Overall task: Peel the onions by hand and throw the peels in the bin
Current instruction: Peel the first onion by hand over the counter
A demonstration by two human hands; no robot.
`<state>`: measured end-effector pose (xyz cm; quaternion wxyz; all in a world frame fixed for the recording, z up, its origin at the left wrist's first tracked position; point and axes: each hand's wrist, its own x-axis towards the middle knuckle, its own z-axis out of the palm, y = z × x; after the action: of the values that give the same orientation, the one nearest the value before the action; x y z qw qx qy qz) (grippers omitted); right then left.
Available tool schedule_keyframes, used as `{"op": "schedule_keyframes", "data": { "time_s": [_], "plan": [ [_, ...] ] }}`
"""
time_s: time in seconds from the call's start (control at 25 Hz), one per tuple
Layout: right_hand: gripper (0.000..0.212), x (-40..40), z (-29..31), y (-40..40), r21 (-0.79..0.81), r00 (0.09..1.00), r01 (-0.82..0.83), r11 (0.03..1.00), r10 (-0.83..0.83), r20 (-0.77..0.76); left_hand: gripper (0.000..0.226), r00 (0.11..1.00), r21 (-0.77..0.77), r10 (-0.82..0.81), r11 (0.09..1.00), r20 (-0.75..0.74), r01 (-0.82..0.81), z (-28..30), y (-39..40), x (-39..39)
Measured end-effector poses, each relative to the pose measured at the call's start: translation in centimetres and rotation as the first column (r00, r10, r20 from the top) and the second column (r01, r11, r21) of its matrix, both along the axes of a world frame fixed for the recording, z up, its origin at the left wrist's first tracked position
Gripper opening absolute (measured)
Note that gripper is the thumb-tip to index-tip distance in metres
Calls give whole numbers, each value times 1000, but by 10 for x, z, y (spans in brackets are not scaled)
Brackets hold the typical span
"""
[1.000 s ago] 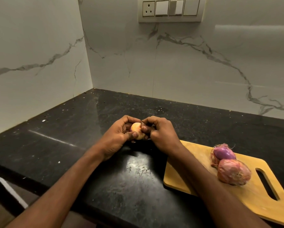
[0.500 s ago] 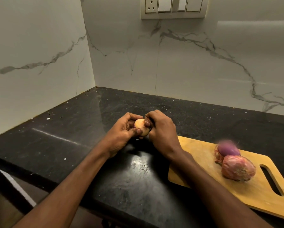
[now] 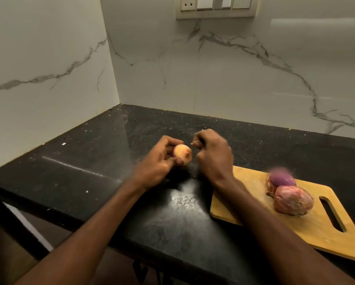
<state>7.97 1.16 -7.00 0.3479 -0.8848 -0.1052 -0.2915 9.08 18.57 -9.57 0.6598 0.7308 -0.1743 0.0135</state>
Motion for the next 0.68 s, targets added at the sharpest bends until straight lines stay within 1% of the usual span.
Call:
{"op": "schedule_keyframes", "data": {
  "time_s": [0.04,0.08,0.2,0.32,0.44,0.56,0.68],
  "plan": [
    [22,8,0,-7,72,999,40,997,-38,-27,38,1000,43,-18,999,9,18,-1,-1,-1],
    [21,12,-1,-14,113,997,54,992,-48,-51,38,1000,45,-11,999,1,11,-2,-2,0],
    [19,10,0,-13,135,996,-42,990,52,-72,35,996,-105,79,991,-40,-82,-3,2,6],
    [21,8,-5,-10,111,990,-85,990,96,-104,33,994,-211,100,972,-45,-108,-5,4,11],
    [23,11,-9,-10,89,983,-90,992,103,-153,36,997,-193,69,978,-35,-74,-3,4,11],
    [25,9,-11,-7,71,982,-105,992,115,-151,38,998,-184,52,981,-44,-59,0,5,8],
    [16,10,-11,-5,70,986,-107,992,115,-122,36,999,-177,33,983,-38,-39,0,5,8]
  ]
}}
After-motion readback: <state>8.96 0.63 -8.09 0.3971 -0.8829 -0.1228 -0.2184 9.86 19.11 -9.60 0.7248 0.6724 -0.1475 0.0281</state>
